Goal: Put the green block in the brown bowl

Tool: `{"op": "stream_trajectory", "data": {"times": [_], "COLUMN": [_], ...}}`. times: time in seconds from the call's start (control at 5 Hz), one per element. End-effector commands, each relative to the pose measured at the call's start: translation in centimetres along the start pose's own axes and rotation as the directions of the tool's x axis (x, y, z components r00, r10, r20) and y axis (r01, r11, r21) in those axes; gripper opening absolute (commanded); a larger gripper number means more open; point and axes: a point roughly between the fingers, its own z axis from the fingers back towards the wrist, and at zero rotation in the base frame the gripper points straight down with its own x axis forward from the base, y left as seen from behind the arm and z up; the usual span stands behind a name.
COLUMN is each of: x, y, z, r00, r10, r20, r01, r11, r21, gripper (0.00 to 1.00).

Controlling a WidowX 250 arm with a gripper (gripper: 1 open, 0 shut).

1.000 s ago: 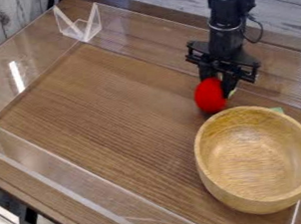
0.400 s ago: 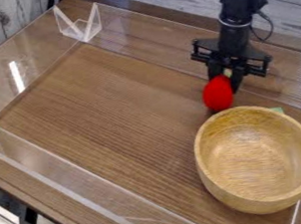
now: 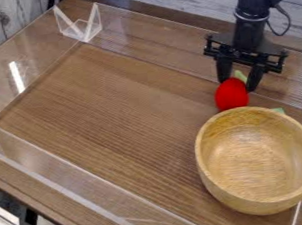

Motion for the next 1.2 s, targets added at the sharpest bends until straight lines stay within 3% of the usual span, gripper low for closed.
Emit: {"op": "stream_trajectory", "data": {"times": [0.0,0.2,0.4,0.6,0.8,1.0], "x": [0.5,0.2,0.4,0.8,0.1,-0.4], "y": [-0.7,0.0,0.7,1.7,1.8,0.4], "z": [1.3,1.6,1.9,2.2,4.0,7.1], "r00": [0.998,0.995,0.99,0.993,0.993,0.989], "r10": [-0.022,-0.078,-0.13,-0.107,-0.093,-0.084], "r20": [0.059,0.055,0.051,0.052,0.078,0.121], "r01": [0.022,0.079,0.131,0.108,0.095,0.086], "r11": [1.0,0.997,0.991,0.994,0.995,0.996], "r21": [-0.013,-0.018,-0.021,-0.019,-0.018,-0.01], "gripper": [0.0,1.0,1.0,0.0,0.0,0.0]}}
